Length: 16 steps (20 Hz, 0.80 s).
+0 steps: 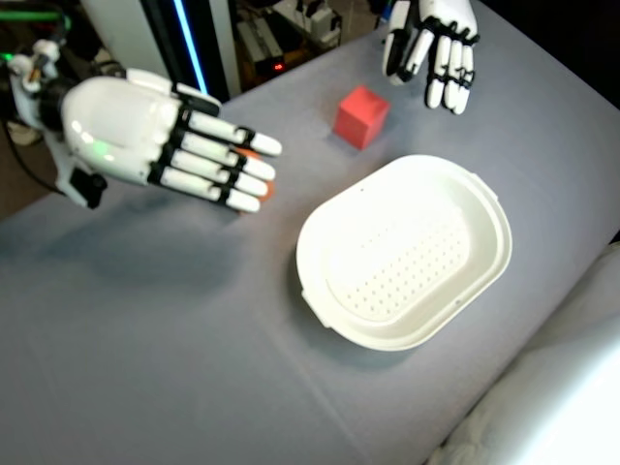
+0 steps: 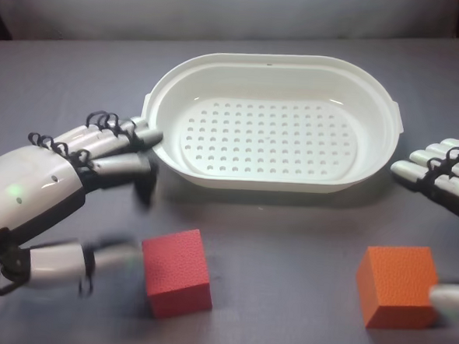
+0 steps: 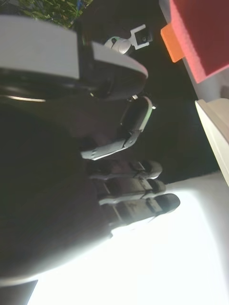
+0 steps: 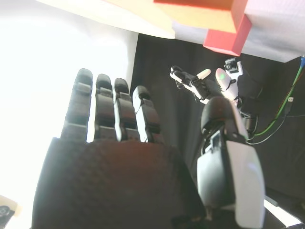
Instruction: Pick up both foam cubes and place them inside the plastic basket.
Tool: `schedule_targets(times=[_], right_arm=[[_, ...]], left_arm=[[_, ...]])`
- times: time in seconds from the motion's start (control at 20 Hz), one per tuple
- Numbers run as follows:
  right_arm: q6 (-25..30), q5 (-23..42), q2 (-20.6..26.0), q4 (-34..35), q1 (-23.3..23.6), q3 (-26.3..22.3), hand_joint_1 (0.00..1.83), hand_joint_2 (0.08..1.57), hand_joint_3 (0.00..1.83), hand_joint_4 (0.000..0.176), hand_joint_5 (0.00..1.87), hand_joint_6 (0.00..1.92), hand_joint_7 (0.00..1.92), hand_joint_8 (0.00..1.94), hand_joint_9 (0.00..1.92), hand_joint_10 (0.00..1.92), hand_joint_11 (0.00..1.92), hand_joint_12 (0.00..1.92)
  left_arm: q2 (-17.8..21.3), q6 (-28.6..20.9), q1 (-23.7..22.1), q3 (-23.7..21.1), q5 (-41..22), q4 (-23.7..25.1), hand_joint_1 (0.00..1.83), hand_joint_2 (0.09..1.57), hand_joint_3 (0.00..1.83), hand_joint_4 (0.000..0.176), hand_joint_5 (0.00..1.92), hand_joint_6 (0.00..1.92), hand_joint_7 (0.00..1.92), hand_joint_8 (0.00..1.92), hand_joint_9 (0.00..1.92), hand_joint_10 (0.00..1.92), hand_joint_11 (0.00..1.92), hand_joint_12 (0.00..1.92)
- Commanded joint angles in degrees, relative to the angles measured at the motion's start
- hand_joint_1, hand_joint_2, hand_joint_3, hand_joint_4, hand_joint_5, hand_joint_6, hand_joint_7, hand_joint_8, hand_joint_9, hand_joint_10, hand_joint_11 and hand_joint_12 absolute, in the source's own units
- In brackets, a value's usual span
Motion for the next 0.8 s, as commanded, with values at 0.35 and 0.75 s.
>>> schedule_targets(times=[0.35,0.75], right_arm=[[2.35,6.35,-0.97,-0.66,0.27,0.74,0.55,1.09,0.00,0.000,0.00,0.00,0.00,0.00,0.00,0.00,0.00,0.00],[4.80,-3.13,-8.01,-0.65,3.16,6.14,0.67,1.08,0.00,0.000,0.00,0.00,0.00,0.00,0.00,0.00,0.00,0.00]], left_arm=[[-2.16,-2.92,-0.93,0.35,-4.38,2.66,0.60,1.03,0.01,0.050,0.00,0.00,0.00,0.00,0.00,0.00,0.00,0.00],[-7.34,-5.37,-0.93,3.77,2.34,2.78,0.75,0.98,0.00,0.042,0.01,0.00,0.04,0.00,0.07,0.02,0.00,0.59]])
